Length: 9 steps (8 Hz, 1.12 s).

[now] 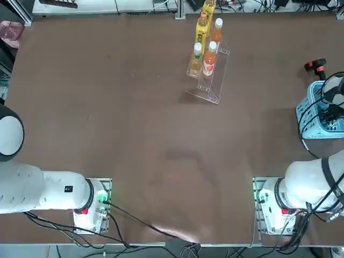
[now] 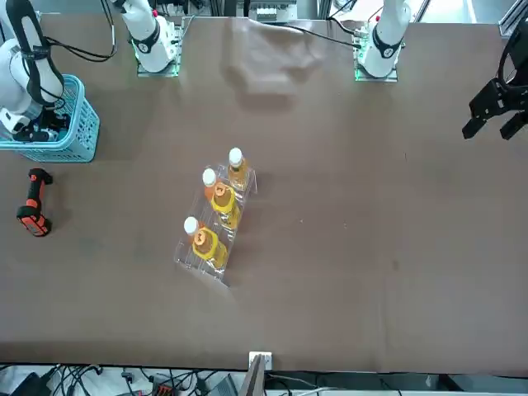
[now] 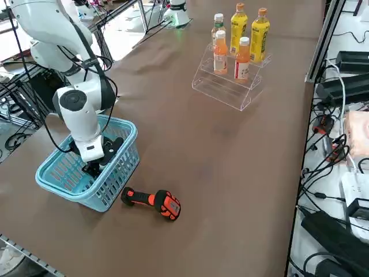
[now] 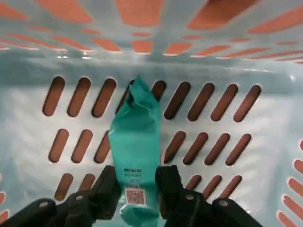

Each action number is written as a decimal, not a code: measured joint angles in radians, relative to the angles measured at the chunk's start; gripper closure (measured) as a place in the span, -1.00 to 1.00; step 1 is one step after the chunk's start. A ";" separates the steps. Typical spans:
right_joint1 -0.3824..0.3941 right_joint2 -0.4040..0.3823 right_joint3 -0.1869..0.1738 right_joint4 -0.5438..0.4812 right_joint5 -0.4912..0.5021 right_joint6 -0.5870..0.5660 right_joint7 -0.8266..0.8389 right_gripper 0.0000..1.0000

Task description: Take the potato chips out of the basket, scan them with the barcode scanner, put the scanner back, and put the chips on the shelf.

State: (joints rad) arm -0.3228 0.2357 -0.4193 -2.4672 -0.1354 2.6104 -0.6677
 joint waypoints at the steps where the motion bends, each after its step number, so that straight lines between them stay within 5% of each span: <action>1: 0.000 0.000 0.000 0.000 0.000 0.000 0.000 0.15; 9: 0.039 -0.092 0.004 0.006 0.000 -0.075 -0.003 0.15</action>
State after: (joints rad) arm -0.2838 0.1435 -0.4156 -2.4611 -0.1352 2.5351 -0.6708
